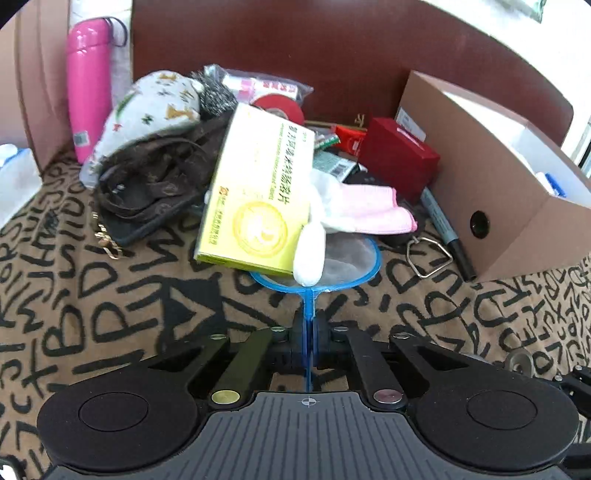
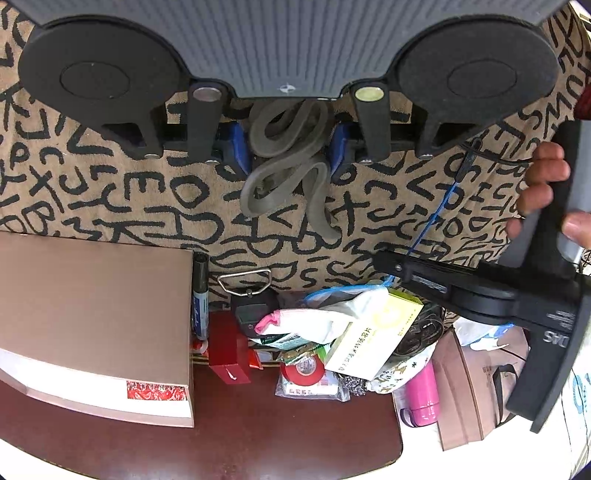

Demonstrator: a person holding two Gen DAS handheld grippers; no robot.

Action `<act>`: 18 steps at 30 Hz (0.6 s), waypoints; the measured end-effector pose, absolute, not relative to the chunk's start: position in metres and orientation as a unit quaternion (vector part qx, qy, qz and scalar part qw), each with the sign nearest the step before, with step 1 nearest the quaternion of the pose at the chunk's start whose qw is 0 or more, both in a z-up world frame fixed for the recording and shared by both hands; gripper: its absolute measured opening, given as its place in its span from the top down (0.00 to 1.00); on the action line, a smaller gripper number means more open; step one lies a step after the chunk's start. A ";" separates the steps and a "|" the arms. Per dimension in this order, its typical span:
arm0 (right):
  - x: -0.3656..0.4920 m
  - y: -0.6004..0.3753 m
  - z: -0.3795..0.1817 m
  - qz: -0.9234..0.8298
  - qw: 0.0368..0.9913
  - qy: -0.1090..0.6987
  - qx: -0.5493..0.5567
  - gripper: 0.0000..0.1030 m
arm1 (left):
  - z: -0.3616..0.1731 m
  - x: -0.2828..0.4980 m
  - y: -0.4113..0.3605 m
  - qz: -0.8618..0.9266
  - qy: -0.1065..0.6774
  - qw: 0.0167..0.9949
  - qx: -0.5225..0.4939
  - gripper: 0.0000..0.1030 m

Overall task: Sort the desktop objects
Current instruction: 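Carry the blue net with the left gripper while the right carries the rubber bands to the box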

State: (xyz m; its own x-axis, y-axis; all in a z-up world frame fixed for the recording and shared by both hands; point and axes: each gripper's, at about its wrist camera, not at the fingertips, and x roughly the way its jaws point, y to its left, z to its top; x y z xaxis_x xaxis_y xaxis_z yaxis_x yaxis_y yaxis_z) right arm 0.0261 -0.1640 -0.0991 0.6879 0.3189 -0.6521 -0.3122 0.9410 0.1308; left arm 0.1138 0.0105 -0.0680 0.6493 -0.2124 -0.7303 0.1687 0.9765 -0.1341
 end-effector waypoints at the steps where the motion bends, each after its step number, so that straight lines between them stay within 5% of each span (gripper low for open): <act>1: 0.026 -0.165 -0.100 0.172 0.918 0.356 0.005 0.53 | -0.068 0.112 0.010 -0.098 0.404 0.909 -0.021 0.89; 2: 0.027 -0.165 -0.100 0.171 0.918 0.357 0.007 0.53 | -0.070 0.113 0.010 -0.098 0.405 0.909 -0.021 0.73; 3: 0.027 -0.164 -0.100 0.170 0.919 0.357 0.008 0.53 | -0.072 0.113 0.010 -0.102 0.412 0.905 -0.025 0.73; 5: 0.026 -0.164 -0.100 0.170 0.919 0.356 0.003 0.53 | -0.073 0.112 0.008 -0.113 0.417 0.901 -0.027 1.00; 18: -0.002 -0.203 -0.049 0.162 0.942 0.292 0.042 0.54 | 0.004 0.055 -0.008 -0.191 0.331 0.922 -0.051 1.00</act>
State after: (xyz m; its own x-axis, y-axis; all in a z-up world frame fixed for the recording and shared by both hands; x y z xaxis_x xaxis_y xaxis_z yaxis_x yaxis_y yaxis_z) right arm -0.0025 -0.2034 -0.0493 0.7775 0.3296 -0.5355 -0.2808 0.9440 0.1732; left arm 0.0549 -0.0076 0.0044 0.7073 -0.3871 -0.5915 0.3189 0.9215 -0.2217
